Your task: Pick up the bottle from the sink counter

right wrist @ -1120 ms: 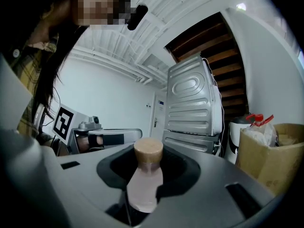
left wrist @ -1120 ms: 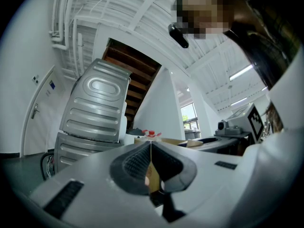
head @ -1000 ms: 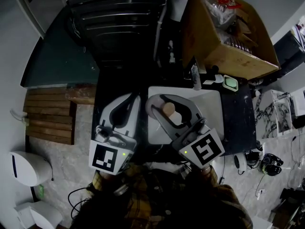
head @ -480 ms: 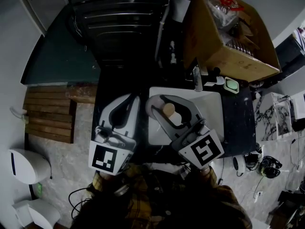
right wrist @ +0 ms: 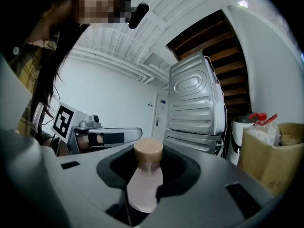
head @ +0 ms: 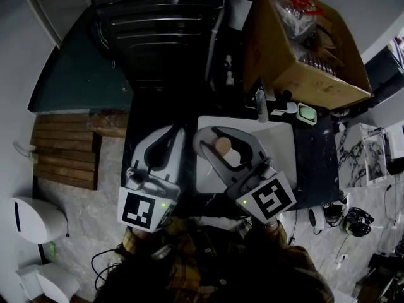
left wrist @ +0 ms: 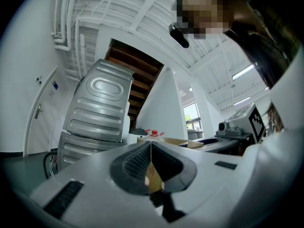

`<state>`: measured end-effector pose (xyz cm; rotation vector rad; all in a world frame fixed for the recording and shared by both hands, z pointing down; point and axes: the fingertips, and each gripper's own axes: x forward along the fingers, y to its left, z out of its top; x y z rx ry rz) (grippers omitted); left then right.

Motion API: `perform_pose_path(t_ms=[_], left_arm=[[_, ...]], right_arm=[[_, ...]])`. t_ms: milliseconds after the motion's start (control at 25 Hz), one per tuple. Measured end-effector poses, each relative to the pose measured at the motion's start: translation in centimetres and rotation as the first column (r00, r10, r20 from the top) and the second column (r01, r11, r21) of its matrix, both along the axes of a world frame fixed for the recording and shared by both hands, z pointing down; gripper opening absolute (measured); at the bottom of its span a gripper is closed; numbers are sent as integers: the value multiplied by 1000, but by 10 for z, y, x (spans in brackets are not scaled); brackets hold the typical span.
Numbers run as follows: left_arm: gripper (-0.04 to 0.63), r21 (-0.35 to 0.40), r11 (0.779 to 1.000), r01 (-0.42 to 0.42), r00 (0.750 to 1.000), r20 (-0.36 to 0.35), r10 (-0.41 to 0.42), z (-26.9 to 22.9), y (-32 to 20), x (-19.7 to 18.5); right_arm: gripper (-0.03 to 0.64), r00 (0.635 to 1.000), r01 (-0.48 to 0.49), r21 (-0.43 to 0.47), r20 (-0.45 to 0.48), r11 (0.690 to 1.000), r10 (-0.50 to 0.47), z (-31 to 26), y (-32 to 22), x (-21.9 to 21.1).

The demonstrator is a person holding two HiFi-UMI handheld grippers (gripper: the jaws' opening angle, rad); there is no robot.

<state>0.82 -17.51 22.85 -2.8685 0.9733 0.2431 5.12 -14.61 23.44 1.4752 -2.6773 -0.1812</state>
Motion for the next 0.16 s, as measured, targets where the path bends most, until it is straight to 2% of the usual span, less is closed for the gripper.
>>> perform_pose_path(t_ms=[160], left_arm=[[21, -29, 1000, -3, 1000, -6, 3, -1, 2, 2]], right_arm=[[129, 1000, 3, -3, -4, 1000, -3, 1, 1, 0]])
